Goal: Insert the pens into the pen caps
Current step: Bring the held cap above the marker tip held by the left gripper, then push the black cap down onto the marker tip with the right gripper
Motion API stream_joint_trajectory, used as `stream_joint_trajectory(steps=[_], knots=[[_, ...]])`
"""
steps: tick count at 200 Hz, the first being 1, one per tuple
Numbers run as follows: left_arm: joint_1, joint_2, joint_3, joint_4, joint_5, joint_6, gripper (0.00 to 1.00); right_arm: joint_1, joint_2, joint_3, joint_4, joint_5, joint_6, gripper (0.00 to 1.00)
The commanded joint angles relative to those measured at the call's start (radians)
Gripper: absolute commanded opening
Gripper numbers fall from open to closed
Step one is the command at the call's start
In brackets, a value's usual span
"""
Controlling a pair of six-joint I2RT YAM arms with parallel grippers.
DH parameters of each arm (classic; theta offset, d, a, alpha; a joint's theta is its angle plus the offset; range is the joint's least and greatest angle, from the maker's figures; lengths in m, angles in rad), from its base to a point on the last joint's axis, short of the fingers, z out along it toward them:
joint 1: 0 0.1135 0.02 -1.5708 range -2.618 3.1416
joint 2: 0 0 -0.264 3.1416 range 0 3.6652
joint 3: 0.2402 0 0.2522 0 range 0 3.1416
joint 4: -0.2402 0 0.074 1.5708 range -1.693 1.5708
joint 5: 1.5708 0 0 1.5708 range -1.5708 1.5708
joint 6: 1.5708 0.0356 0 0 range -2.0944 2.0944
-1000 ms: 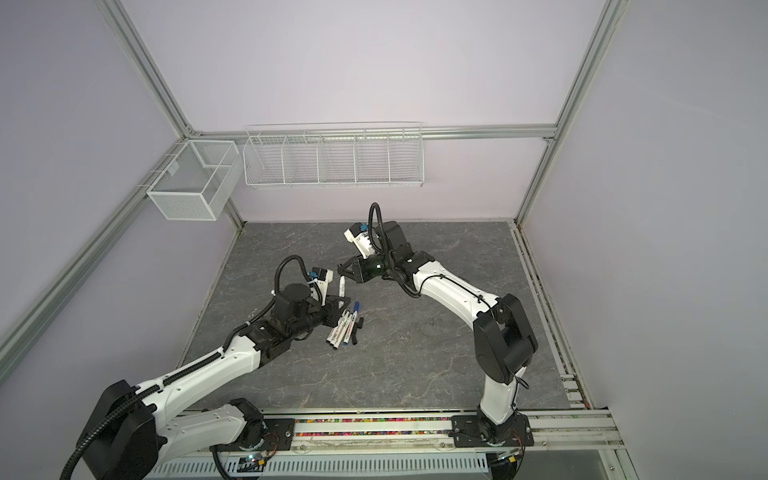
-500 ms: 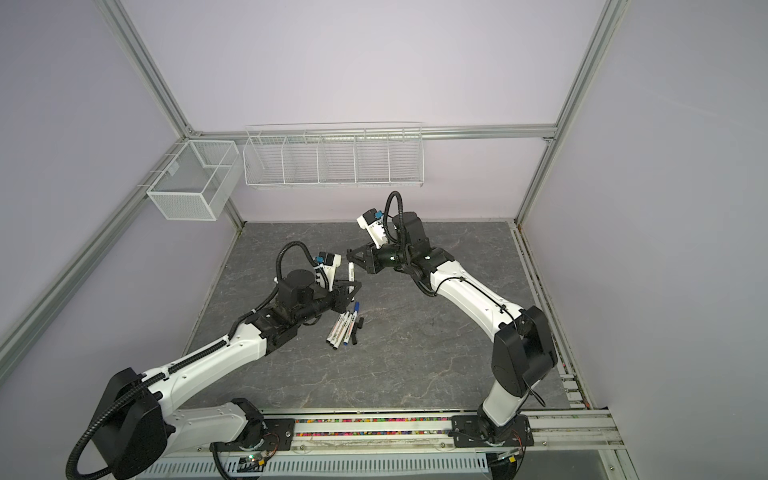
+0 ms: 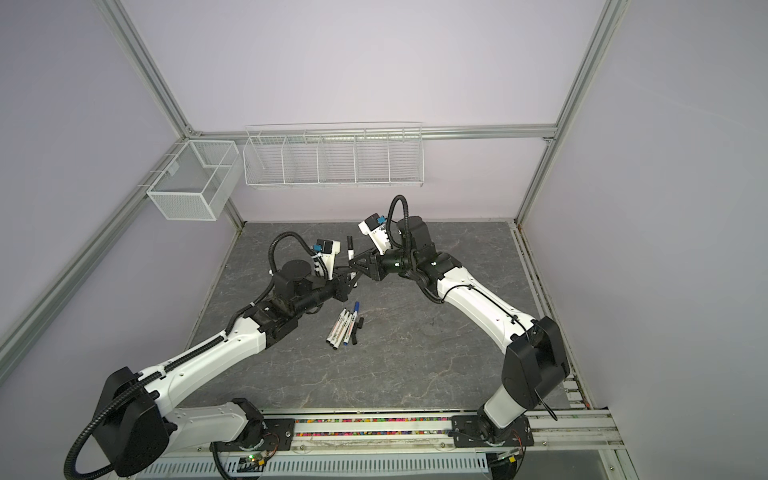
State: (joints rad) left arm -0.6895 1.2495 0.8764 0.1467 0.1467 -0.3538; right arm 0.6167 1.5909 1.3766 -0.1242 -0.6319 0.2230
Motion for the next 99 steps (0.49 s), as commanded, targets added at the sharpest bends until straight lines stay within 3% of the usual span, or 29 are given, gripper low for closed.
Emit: stream_joint_trajectory(steps=[1, 17, 58, 99], knots=[[0.011, 0.001, 0.072, 0.125, -0.056, 0.047, 0.00, 0.029, -0.029, -0.029, -0.113, -0.068, -0.033, 0.25], [0.009, -0.001, 0.070, 0.101, -0.055, 0.079, 0.00, 0.028, -0.036, -0.029, -0.102, -0.045, -0.026, 0.28], [0.010, -0.017, 0.003, 0.068, -0.066, 0.093, 0.00, 0.018, -0.082, -0.040, -0.099, 0.071, -0.027, 0.50], [-0.013, -0.030, -0.094, 0.040, -0.092, 0.092, 0.00, 0.006, -0.141, -0.056, -0.054, 0.186, -0.025, 0.56]])
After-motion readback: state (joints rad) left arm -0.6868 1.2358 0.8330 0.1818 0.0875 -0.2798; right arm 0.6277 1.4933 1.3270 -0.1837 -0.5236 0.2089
